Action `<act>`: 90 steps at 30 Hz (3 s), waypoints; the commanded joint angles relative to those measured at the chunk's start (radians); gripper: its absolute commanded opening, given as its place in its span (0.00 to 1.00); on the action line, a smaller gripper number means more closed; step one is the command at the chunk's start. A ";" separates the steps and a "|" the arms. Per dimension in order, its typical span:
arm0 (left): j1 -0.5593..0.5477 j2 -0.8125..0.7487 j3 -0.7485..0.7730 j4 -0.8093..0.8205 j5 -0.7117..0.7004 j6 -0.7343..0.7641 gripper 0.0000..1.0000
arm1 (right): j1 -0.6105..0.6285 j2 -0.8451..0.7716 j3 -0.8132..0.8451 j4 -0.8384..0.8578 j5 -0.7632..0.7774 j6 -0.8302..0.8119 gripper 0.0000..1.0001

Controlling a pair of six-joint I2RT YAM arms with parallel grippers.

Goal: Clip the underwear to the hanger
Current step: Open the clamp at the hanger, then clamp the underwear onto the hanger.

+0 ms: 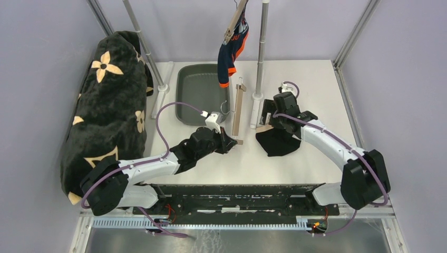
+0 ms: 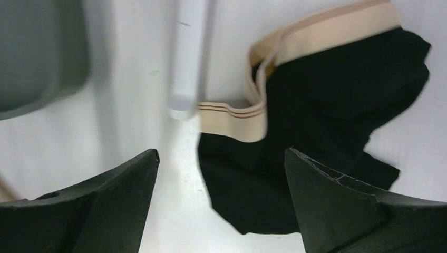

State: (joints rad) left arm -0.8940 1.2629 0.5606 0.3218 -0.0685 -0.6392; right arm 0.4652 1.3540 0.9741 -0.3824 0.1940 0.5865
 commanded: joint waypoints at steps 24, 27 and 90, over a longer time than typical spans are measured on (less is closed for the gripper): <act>0.013 0.001 0.019 0.060 0.007 0.038 0.03 | -0.152 0.197 -0.082 0.244 -0.173 -0.108 0.75; 0.015 0.003 0.021 0.059 0.006 0.039 0.03 | -0.155 0.223 -0.079 0.250 -0.190 -0.105 0.68; 0.349 0.128 0.020 0.392 0.559 0.165 0.03 | -0.192 0.175 -0.080 0.451 -1.223 -0.309 0.01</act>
State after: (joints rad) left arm -0.5602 1.4006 0.5282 0.6811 0.4507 -0.5461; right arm 0.2745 1.5356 0.8600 0.0147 -0.9474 0.2905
